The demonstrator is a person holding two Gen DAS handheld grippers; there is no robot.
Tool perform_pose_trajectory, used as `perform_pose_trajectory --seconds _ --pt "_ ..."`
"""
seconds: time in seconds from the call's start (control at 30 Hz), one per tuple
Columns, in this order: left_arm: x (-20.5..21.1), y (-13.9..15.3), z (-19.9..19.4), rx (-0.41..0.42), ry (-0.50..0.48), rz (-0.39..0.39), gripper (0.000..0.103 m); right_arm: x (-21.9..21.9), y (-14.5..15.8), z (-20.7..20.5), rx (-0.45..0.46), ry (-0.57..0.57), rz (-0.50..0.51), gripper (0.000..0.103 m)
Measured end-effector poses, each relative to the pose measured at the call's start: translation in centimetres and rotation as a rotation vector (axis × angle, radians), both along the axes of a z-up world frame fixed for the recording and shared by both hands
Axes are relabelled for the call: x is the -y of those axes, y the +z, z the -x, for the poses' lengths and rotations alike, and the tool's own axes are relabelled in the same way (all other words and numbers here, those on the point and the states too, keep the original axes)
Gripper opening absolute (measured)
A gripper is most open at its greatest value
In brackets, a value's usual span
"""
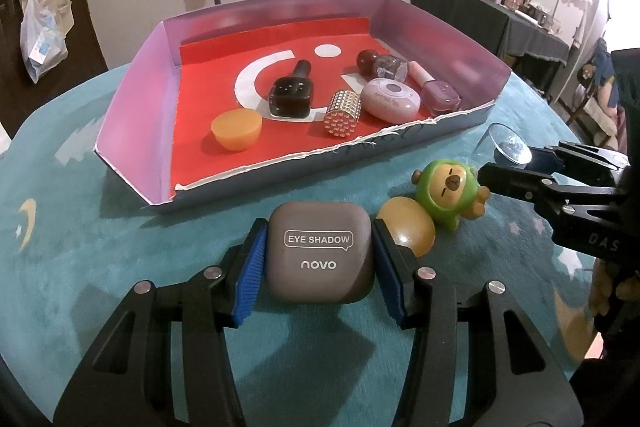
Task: Organize rigid objects
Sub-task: 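Lift and carry the eye shadow compact and glass cup into the pink box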
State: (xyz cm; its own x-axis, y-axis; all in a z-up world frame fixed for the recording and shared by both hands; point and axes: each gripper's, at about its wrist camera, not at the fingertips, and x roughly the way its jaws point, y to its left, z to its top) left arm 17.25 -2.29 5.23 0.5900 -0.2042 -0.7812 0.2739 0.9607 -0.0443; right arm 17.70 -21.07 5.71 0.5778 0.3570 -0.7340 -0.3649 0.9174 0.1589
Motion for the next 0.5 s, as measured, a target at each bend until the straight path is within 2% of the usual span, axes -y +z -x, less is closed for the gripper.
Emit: perform_pose_trajectory --seconds 0.37,0.5 --pt "0.0 0.0 0.0 0.0 -0.002 0.002 0.048 0.1 0.0 0.1 0.0 -0.003 -0.003 0.044" --pt "-0.4 1.6 0.8 0.03 -0.011 0.027 0.048 0.2 0.2 0.2 0.004 0.001 -0.016 0.044"
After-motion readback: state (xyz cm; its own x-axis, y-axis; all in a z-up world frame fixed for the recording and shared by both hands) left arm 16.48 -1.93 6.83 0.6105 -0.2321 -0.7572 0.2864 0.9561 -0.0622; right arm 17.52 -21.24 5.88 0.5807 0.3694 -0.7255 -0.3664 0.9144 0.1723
